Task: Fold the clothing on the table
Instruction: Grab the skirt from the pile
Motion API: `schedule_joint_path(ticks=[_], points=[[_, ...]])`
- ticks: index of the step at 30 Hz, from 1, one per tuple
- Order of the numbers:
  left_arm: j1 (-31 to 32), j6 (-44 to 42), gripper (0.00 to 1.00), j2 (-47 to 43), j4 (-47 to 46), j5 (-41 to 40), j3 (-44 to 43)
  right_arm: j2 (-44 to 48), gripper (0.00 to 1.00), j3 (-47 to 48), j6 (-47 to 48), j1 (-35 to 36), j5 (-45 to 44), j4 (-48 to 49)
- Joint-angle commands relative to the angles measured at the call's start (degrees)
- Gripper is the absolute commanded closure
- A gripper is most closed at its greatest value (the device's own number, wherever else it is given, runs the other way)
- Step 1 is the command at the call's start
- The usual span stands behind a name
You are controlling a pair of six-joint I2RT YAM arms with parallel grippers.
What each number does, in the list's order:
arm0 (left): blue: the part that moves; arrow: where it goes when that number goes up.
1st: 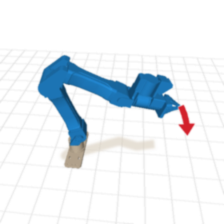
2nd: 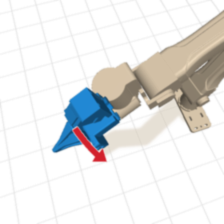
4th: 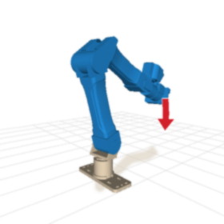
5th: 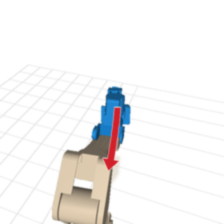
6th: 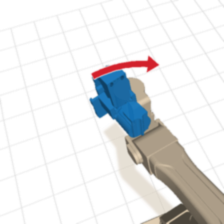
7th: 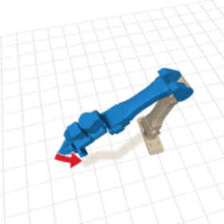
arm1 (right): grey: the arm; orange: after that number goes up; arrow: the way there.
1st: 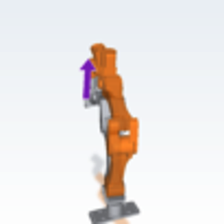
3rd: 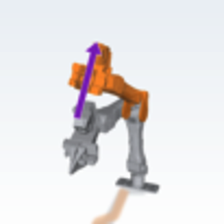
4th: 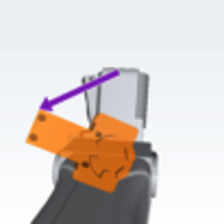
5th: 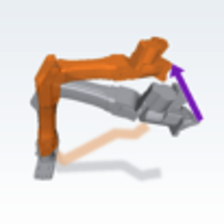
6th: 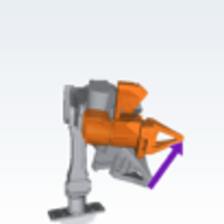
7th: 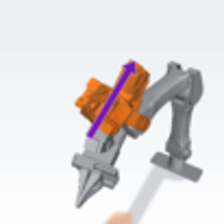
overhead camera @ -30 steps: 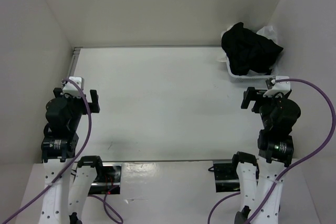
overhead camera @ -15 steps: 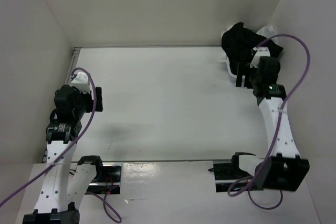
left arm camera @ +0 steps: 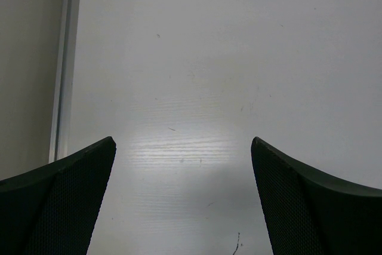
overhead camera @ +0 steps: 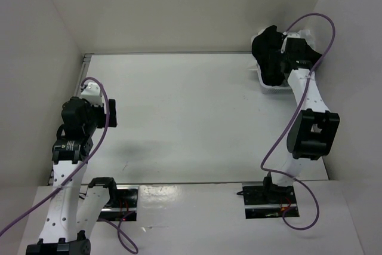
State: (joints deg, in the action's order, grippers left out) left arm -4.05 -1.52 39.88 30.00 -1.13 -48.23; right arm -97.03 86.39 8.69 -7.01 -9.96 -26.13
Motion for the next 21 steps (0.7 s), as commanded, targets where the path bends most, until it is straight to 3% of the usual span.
schedule_joint_path(ticks=[1, 14, 17, 19, 20, 21], points=[[-0.34, -0.5, 0.0, -0.5, -1.08, 0.6, -1.69, -1.22, 0.12, 5.27, 0.36, -2.49, -1.73, 3.45], [-0.34, -0.5, 0.0, -0.5, -1.08, 0.6, -1.17, -15.81, 0.12, 14.95, -0.16, -3.72, -1.29, 3.98], [-0.34, -0.5, 0.0, -0.5, -1.61, 0.6, -1.17, -17.75, 0.2, 16.87, -0.16, -3.72, -0.77, 3.98], [-0.34, -0.5, 0.0, -0.5, -1.61, 0.6, -1.17, -18.45, 0.35, 17.41, -0.16, -3.72, -0.77, 4.51], [-0.34, -0.5, 0.0, -0.5, -1.61, 0.6, -1.17, -18.45, 0.52, 17.41, -0.16, -3.72, -1.29, 5.03], [-0.34, -0.5, 0.0, -0.5, -1.61, 0.6, -1.17, -17.67, 0.63, 17.41, -0.16, -3.72, -1.29, 5.65]])
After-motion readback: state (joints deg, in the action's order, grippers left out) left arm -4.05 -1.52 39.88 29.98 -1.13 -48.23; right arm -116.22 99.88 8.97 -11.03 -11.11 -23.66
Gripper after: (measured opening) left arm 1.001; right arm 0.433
